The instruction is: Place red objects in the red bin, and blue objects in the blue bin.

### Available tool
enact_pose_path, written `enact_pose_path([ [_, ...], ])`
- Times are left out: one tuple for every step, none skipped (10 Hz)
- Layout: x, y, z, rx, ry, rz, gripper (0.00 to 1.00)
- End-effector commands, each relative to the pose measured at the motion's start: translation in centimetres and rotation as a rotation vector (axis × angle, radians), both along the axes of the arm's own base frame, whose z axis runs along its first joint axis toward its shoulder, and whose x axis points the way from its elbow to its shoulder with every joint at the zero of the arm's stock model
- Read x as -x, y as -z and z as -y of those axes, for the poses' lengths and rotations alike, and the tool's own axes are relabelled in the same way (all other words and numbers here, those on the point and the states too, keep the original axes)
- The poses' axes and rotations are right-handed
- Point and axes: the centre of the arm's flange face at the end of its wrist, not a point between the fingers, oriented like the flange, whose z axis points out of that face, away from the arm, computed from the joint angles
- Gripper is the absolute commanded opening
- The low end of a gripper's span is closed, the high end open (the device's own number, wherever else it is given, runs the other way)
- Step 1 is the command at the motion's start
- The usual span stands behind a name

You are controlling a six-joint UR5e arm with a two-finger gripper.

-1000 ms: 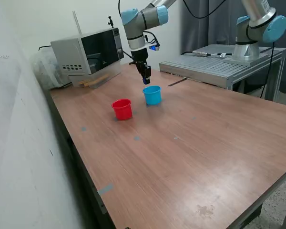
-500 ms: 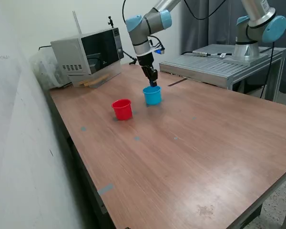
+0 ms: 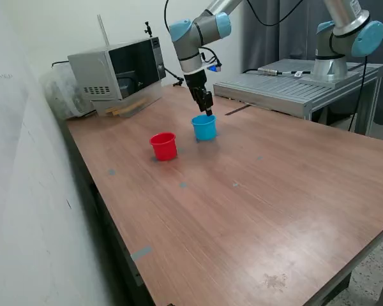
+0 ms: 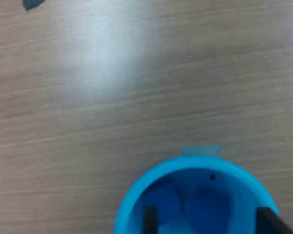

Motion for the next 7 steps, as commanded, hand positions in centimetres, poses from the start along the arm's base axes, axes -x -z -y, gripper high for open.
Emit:
enact_pose_path([
  [0.2,-1.1,2.4,-0.005,-0.037,-0.017,1.0],
  [0.1,-2.4,3.4,-0.012,-0.052,-0.039,1.0],
  [-0.1,-4.8,5.2,-0.021,-0.078,-0.074,1.0],
  [-1.1,-7.4,6.5,-0.029,-0.085,-0.106,1.0],
  [-2.8,-9.4,9.0,-0.033,-0.116,-0.126,1.0],
  [-5.2,-12.3,11.7,-0.04,-0.151,-0.156,1.0],
  [-6.7,-14.8,12.7,-0.047,-0.159,-0.192,1.0],
])
